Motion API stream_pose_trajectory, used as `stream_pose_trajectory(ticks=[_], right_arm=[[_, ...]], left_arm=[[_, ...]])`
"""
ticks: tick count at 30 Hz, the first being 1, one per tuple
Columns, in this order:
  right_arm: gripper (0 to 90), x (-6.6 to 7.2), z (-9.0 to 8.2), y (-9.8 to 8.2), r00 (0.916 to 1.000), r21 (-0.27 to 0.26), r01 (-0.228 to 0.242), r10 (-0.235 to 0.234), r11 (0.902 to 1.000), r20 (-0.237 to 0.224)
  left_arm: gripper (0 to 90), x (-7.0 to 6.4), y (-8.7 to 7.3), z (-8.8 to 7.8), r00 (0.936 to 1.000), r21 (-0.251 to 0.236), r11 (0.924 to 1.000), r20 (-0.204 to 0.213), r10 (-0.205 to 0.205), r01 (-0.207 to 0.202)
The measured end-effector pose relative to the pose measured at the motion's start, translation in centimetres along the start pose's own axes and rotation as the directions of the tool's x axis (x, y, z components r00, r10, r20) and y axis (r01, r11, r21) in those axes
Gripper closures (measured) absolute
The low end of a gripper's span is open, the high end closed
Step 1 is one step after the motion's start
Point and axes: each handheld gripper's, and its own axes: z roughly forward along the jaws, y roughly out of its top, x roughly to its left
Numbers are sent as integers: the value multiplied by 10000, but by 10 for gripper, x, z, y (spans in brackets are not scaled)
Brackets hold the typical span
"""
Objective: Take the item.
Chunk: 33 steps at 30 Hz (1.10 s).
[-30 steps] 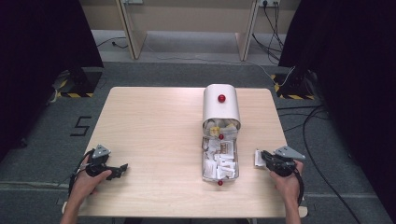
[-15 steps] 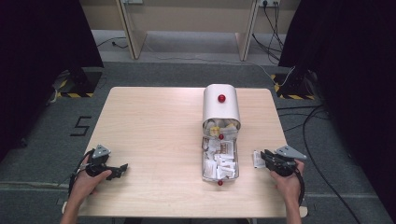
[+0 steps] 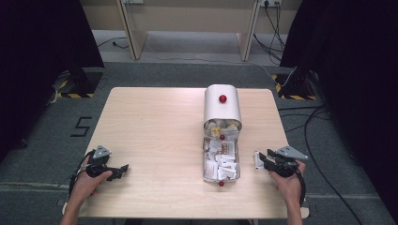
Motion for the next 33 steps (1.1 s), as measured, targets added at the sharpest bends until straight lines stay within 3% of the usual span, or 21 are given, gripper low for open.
stream_pose_trajectory(ticks=[5,13,33], right_arm=[[481,4,-4,1,9998,-25,-155,155,9999,99],[403,12,-11,3,9997,-4,-202,202,9998,143],[356,23,-36,-7,10000,87,26,-26,10000,-25]], left_arm=[[0,0,0,0,10000,-1,10000,0,-1,1],[0,0,0,0,10000,0,10000,1,2,-2],[0,0,0,0,10000,3,10000,0,2,-2]])
